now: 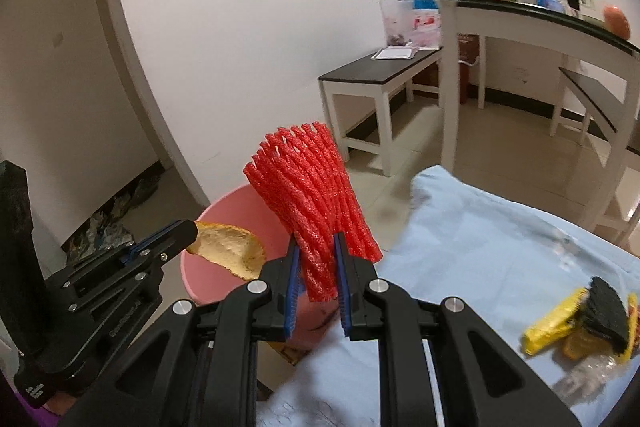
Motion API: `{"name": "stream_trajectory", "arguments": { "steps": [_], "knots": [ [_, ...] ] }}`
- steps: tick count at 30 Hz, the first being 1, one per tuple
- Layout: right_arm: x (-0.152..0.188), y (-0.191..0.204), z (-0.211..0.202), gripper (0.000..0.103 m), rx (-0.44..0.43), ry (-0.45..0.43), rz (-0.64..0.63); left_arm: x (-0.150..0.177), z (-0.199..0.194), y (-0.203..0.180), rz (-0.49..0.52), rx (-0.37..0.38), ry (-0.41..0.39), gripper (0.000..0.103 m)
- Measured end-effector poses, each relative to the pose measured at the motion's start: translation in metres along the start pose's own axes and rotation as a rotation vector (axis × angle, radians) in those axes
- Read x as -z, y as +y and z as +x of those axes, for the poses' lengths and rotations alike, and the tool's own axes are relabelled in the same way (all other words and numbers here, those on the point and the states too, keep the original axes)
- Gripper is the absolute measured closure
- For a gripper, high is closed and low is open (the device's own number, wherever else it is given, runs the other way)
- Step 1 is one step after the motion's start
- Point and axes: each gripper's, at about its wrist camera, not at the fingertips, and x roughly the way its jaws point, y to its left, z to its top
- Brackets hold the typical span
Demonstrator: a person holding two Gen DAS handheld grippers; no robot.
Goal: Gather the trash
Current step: 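Carry the cracker and red foam net with both tools over the pink bucket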
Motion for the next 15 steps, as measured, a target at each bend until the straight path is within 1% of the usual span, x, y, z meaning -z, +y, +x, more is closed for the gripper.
{"name": "stream_trajectory", "arguments": {
  "steps": [4,9,15],
  "knots": [
    [0.0,0.01,0.018,0.088,-0.022,0.027,0.002,0.0,0.012,0.015,-0.009,-0.036,0.012,0.098],
    [0.0,0.018,0.043,0.088,-0.041,0.067,0.009,0.004,0.03,0.032,-0.031,-0.063,0.046,0.098],
    [0.0,0.028,0.066,0.088,-0.044,0.101,-0.003,0.006,0.053,0.047,-0.053,-0.076,0.096,0.098]
  ]
}}
